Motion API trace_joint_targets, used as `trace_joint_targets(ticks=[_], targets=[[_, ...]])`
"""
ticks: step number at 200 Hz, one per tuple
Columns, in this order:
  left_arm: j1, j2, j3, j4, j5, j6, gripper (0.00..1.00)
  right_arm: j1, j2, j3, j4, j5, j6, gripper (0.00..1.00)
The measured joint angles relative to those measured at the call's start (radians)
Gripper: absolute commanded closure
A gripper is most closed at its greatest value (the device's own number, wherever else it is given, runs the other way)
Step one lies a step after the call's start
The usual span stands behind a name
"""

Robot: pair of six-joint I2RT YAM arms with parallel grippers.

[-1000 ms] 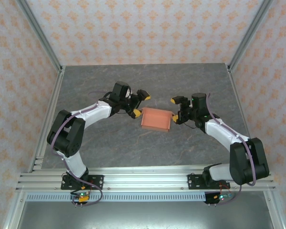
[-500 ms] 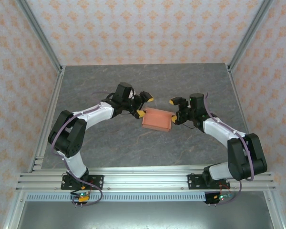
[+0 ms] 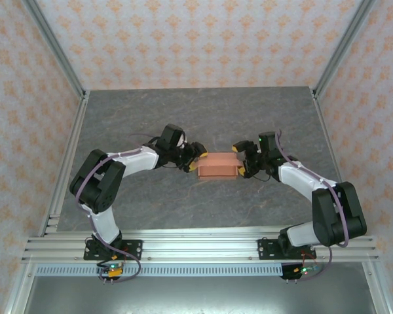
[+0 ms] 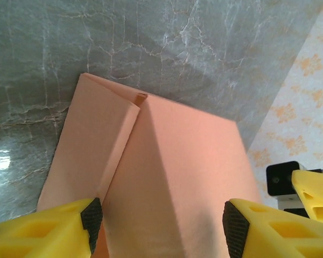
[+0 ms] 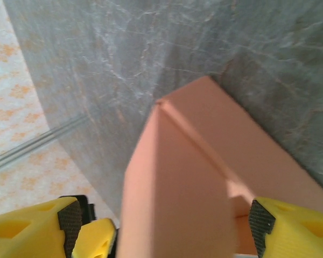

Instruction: Fold the paper box

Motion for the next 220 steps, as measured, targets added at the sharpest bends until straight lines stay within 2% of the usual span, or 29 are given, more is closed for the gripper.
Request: trace_joint_targets(ticks=[35, 56, 88, 135, 180, 220], targets=[[0.0, -0.019, 0.0, -0.058, -0.034, 0.113, 0.35, 0.0, -0.063, 0.062, -0.196, 0.075, -0.144, 0.15], [0.0, -0.019, 0.0, -0.106, -0.063, 0.178, 0.35, 0.0, -0.107, 0.161, -0.313, 0.132, -0.294, 0.14], [0.0, -0.019, 0.0, -0.155, -0.097, 0.251, 0.35, 0.002, -0.117, 0.267, -0.419, 0.155, -0.514, 0.15], [0.0, -0.019, 0.0, -0.156, -0.106, 0.292, 0.36, 0.067, 0.035, 0.296, -0.482, 0.151, -0.687, 0.17], [0.0, -0.02, -0.01, -0.191, -0.182, 0.37, 0.37, 0.117, 0.238, 0.297, -0.525, 0.176, -0.791, 0.19], [0.0, -0.06, -0.041, -0.222, -0.232, 0.423, 0.37, 0.121, 0.259, 0.327, -0.537, 0.217, -0.835, 0.22]])
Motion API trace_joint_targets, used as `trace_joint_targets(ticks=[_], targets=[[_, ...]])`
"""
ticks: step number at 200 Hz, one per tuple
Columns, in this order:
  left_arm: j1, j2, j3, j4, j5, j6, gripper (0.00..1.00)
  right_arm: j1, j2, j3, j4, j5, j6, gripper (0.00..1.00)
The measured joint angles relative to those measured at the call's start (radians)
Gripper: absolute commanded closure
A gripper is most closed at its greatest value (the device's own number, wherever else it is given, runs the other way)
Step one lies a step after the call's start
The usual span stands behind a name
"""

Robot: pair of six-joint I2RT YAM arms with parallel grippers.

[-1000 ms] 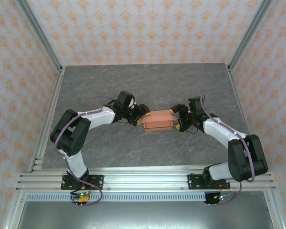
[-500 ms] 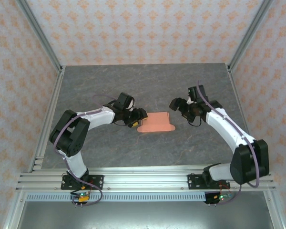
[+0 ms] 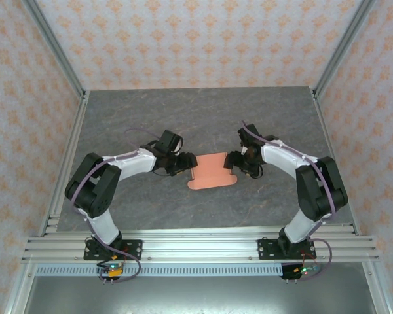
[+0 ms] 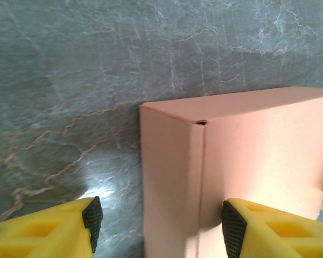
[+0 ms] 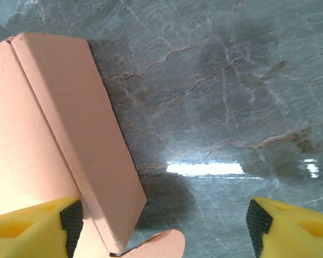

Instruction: Fold the paper box

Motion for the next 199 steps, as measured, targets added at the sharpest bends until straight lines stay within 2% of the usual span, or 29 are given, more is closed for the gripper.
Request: trace_joint_targets(ticks=[41, 68, 83, 110, 138, 199], targets=[[0.0, -0.006, -0.009, 0.003, -0.013, 0.037, 0.45, 0.001, -0.013, -0.001, 0.015, 0.001, -0.008, 0.19], [0.003, -0.005, -0.022, 0.039, 0.01, 0.038, 0.51, -0.001, -0.129, -0.041, 0.057, 0.012, -0.004, 0.16], [0.013, 0.0, -0.036, 0.076, 0.05, 0.032, 0.6, -0.015, -0.221, -0.079, 0.104, 0.0, 0.0, 0.13], [0.049, 0.006, -0.083, 0.181, 0.146, -0.003, 0.62, -0.084, -0.309, -0.147, 0.178, -0.092, 0.003, 0.1], [0.077, 0.014, -0.105, 0.23, 0.192, -0.01, 0.62, -0.159, -0.232, -0.175, 0.201, -0.224, 0.004, 0.1], [0.115, 0.042, -0.126, 0.328, 0.239, -0.01, 0.68, -0.16, 0.007, -0.175, 0.277, -0.496, 0.029, 0.11]])
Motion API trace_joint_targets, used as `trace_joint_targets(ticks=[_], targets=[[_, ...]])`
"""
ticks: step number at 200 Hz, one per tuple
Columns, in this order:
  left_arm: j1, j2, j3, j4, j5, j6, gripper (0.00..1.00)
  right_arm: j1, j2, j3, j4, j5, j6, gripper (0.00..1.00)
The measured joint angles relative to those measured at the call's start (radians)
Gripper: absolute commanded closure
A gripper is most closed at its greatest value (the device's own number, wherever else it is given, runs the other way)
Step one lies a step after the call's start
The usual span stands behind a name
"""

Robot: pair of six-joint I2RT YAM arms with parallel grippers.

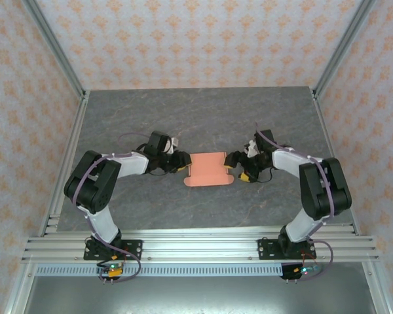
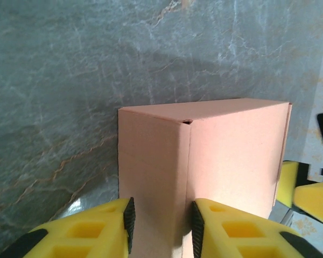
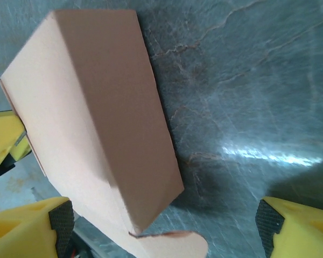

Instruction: Fold the paper box

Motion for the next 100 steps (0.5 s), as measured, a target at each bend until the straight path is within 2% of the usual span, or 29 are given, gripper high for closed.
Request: trace_joint_targets(ticks=[49, 100], targets=[[0.042, 0.024, -0.037, 0.11, 0.064, -0.002, 0.72, 0.025, 0.061, 0.034, 0.075, -0.085, 0.035, 0.11], [0.079, 0.038, -0.063, 0.177, 0.105, 0.0, 0.74, 0.049, 0.069, 0.043, 0.112, -0.112, 0.067, 0.12]])
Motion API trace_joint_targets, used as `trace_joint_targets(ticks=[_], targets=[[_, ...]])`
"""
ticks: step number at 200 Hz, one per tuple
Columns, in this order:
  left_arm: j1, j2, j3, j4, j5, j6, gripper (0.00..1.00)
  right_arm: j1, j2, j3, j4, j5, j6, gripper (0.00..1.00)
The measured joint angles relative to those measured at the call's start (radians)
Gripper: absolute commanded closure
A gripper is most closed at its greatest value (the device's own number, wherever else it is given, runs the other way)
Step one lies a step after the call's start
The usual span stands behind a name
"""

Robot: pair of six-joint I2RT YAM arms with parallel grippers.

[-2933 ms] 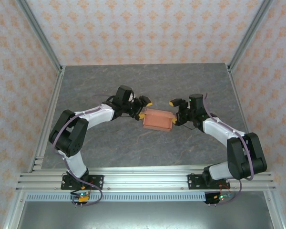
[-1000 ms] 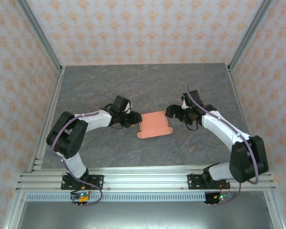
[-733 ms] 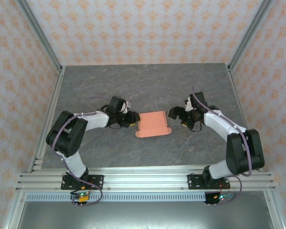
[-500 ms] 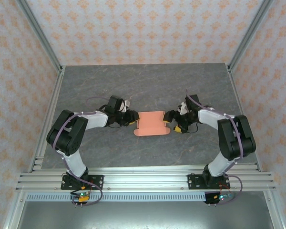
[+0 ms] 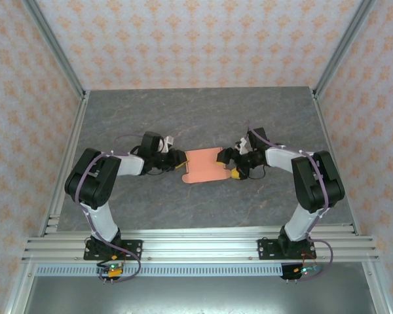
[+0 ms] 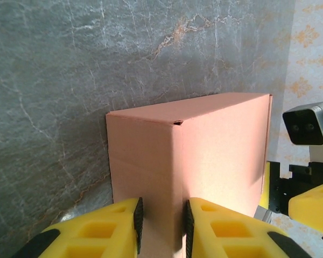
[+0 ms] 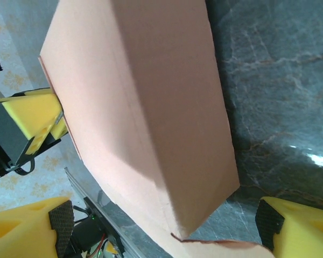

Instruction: Fold the paper box

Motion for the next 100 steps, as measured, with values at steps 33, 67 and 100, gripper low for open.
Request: trace_joint_targets(ticks=[33, 67, 100], targets=[[0.021, 0.018, -0.015, 0.047, 0.049, 0.005, 0.76, 0.0, 0.0, 0.002, 0.026, 0.021, 0.027, 0.12], [0.051, 0.032, -0.043, 0.108, 0.101, 0.009, 0.77, -0.001, 0.0, 0.01, 0.052, 0.05, 0.058, 0.13], [0.072, 0.038, -0.056, 0.131, 0.131, 0.008, 0.78, 0.006, 0.013, 0.061, 0.071, 0.042, 0.069, 0.13]])
